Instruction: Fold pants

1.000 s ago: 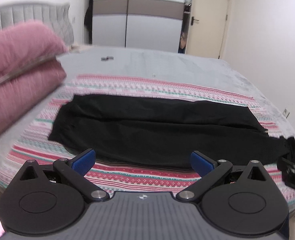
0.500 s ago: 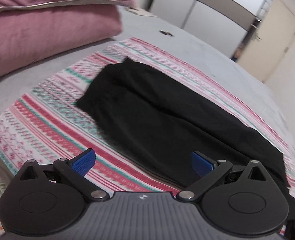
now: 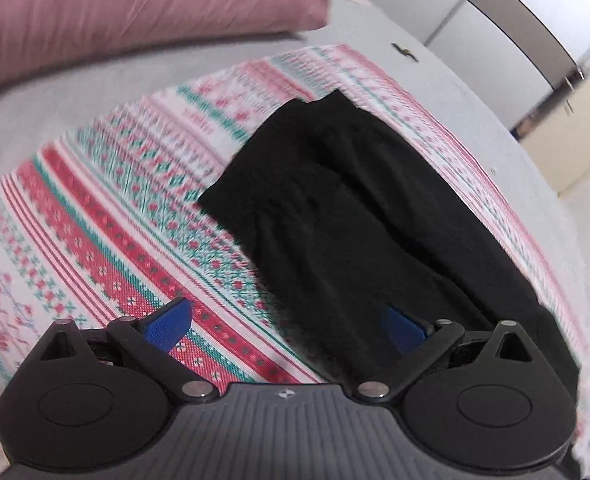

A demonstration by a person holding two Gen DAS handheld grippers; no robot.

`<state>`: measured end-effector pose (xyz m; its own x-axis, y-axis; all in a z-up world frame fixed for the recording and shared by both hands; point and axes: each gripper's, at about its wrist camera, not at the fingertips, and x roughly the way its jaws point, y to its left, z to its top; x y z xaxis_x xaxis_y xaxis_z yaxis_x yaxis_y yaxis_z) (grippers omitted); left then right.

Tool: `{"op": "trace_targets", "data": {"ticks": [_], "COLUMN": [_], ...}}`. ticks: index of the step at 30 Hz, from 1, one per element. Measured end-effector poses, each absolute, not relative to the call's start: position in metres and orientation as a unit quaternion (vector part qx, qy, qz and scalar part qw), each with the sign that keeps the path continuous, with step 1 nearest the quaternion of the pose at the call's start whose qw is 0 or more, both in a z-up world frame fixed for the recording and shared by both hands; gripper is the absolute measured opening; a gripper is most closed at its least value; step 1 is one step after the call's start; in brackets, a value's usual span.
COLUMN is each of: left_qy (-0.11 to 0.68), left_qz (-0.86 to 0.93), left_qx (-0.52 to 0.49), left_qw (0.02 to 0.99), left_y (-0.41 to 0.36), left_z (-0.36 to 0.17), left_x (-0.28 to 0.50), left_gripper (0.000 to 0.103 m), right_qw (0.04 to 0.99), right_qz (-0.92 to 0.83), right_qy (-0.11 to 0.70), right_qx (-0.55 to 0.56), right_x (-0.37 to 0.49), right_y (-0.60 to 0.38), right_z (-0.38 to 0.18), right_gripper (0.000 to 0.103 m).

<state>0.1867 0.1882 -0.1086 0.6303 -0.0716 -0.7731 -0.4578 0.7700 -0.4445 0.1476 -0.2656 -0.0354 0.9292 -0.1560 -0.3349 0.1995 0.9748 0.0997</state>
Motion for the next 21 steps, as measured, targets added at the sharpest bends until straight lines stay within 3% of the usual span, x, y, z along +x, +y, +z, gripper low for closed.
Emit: {"op": "trace_targets", "data": {"ticks": [2, 6, 9, 10, 11, 12, 13, 21], "left_qy": [0.412, 0.382, 0.365, 0.363, 0.357, 0.359, 0.364, 0.332], "left_qz": [0.126, 0.14, 0.128, 0.131, 0.138, 0.144, 0.143, 0.163], "left_qx": [-0.336, -0.366, -0.4, -0.405, -0.4, -0.387, -0.378, -0.316], "left_qw": [0.837, 0.837, 0.831, 0.829, 0.833, 0.837, 0.839, 0.874], "left_y": [0.2, 0.215, 0.218, 0.218, 0.217, 0.217, 0.217, 0.237], "left_z": [-0.12, -0.129, -0.142, -0.146, -0.149, -0.151, -0.152, -0.119], "left_x": [0.189, 0.198, 0.216, 0.219, 0.224, 0.227, 0.23, 0.202], "left_gripper": [0.103, 0.096, 0.091, 0.078, 0.051, 0.037, 0.032, 0.029], "right_qw": [0.964, 0.933, 0.916, 0.92, 0.924, 0.925, 0.924, 0.916], "right_qz": [-0.069, -0.041, -0.038, -0.039, -0.046, -0.051, -0.055, -0.061], "right_qy": [0.248, 0.323, 0.362, 0.353, 0.35, 0.351, 0.358, 0.384], "right_qx": [0.062, 0.151, 0.17, 0.163, 0.149, 0.134, 0.119, 0.095], "right_x": [0.184, 0.196, 0.2, 0.199, 0.199, 0.2, 0.2, 0.203], "right_y": [-0.271, -0.295, -0.302, -0.301, -0.299, -0.298, -0.295, -0.291], "right_z": [-0.053, -0.115, -0.126, -0.124, -0.124, -0.126, -0.129, -0.136], "right_gripper": [0.103, 0.103, 0.103, 0.103, 0.103, 0.103, 0.103, 0.103]}}
